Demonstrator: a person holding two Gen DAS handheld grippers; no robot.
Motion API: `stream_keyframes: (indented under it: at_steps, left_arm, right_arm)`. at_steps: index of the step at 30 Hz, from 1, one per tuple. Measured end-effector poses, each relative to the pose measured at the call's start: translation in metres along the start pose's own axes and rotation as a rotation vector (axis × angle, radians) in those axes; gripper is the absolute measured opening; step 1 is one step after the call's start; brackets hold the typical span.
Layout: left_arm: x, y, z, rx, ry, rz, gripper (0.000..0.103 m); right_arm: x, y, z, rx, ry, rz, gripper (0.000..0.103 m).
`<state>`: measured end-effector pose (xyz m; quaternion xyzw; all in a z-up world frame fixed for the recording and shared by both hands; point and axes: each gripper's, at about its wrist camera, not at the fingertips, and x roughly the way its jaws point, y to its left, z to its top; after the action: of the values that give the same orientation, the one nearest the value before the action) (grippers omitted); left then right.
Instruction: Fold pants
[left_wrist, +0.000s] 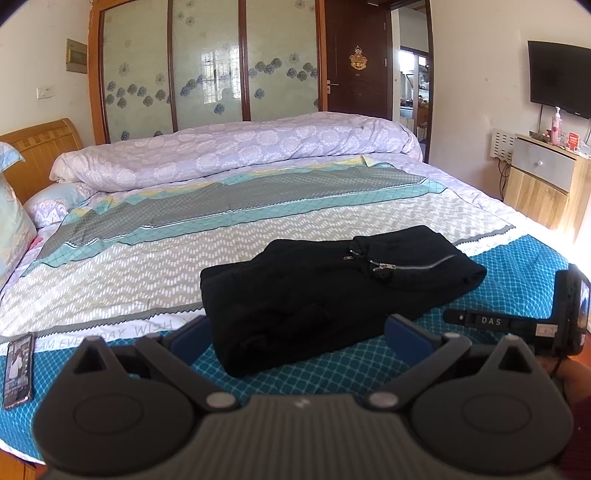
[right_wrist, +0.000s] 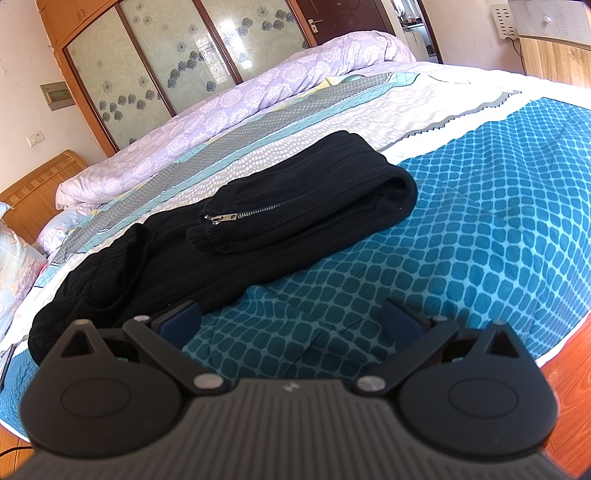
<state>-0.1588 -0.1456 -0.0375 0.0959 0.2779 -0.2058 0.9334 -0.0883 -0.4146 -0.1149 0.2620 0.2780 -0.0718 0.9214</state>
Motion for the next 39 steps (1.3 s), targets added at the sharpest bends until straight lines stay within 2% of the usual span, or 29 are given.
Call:
stream_keyframes:
  at_steps: [7,18,26,39]
  left_arm:
    - [-0.002,0.0,0.001,0.0,-0.013,-0.021,0.103]
    - [-0.011,-0.001,0.005,0.033,-0.074,0.046,0.103]
    - [-0.005,0.005,0.006,0.005,-0.027,0.06,0.103]
    - [0.001,0.013,0.005,-0.072,0.033,0.005,0.103]
  right_arm:
    - [0.0,0.0,0.0,0.0,0.0,0.0,0.103]
    - [0.0,0.0,0.0,-0.001,0.0,-0.001,0.103]
    - [0.0,0.0,0.0,-0.002,0.0,-0.001,0.103]
    - [0.0,0.0,-0.001,-0.002,0.0,-0.002,0.103]
